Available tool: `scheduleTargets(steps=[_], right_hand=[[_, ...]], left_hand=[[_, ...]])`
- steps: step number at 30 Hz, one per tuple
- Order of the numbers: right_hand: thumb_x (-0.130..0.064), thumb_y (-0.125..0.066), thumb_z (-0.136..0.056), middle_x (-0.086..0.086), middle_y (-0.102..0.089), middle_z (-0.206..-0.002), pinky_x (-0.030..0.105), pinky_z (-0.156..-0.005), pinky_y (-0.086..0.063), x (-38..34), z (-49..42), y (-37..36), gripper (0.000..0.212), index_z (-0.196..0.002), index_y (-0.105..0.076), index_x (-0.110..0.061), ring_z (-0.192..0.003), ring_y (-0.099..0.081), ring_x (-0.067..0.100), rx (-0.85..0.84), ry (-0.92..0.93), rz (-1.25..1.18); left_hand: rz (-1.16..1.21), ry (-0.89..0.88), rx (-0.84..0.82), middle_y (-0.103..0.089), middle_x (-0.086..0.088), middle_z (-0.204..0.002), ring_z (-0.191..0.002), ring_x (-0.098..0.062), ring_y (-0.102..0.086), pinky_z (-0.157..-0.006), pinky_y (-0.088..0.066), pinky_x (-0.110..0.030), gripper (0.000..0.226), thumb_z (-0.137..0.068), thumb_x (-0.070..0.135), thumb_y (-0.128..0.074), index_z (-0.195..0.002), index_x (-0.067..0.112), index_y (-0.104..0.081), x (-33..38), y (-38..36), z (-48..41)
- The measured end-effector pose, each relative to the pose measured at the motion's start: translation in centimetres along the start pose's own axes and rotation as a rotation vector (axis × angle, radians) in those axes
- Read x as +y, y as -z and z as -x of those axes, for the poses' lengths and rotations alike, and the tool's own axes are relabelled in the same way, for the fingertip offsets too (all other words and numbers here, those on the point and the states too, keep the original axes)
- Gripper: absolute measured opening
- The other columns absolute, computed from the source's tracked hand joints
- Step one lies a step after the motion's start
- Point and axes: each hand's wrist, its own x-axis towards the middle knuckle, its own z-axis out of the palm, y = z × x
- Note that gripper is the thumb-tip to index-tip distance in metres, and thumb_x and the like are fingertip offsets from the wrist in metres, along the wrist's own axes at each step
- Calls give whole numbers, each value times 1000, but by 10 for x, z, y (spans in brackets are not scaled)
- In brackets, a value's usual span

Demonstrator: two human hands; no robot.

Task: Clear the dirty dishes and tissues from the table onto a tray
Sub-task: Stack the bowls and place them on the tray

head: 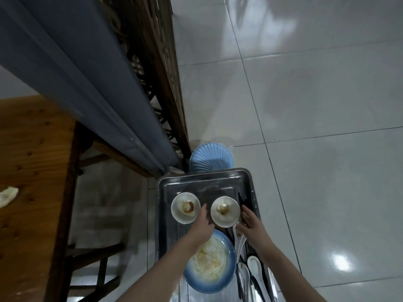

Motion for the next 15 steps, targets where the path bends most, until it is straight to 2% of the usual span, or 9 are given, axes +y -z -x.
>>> scheduleTargets(steps=[4,7,9,11,12,13,15], right_hand=[[15,-53,-86,-18,-57,-105,10,-71,-49,-22,29,-1,53,-118,-45,-27,-89,-59,-13,27,15,4],[19,-55,-82,-6,-61,-108,12,-70,-51,-47,53,-5,52,-117,-49,-20,-89,-63,-5,26,51,2],[22,-51,-83,9,-58,-119,16,-72,-52,-63,67,-9,51,-126,-47,-5,-103,-61,15,25,82,-7],[22,-48,-84,19,-52,-129,21,-79,-50,-85,83,-15,53,-133,-43,4,-117,-52,28,23,111,17],[21,-48,-85,21,-51,-131,27,-82,-49,-95,92,-19,53,-135,-42,3,-120,-50,29,18,118,29],[18,-49,-85,21,-52,-130,31,-86,-48,-105,100,-22,52,-134,-43,1,-121,-50,29,15,123,40],[15,-52,-86,18,-54,-126,31,-85,-45,-127,120,-31,50,-132,-46,-4,-116,-52,26,23,148,76]], left_hand=[[32,-26,33,-11,-8,-159,-144,-25,-21,-110,-29,-32,70,-97,-6,-40,-152,20,-6,12,13,37],[24,-62,73,-24,-8,-156,-139,-26,-32,-108,-37,-37,67,-95,-3,-43,-151,21,-17,23,26,73],[33,-76,96,-33,-5,-151,-131,-23,-43,-90,-50,-26,63,-95,1,-46,-149,23,-24,34,33,97],[67,-82,130,-41,-4,-146,-116,-17,-51,-61,-47,-10,60,-95,1,-49,-147,22,-28,48,41,123],[89,-91,150,-45,-6,-143,-109,-16,-52,-53,-44,-8,60,-94,0,-51,-147,20,-30,55,46,135],[106,-104,167,-47,-6,-140,-106,-14,-51,-52,-43,-9,60,-94,-1,-53,-146,19,-32,61,50,146],[132,-139,189,-51,-3,-134,-106,-14,-50,-57,-42,-16,61,-93,0,-54,-145,21,-33,70,62,172]])
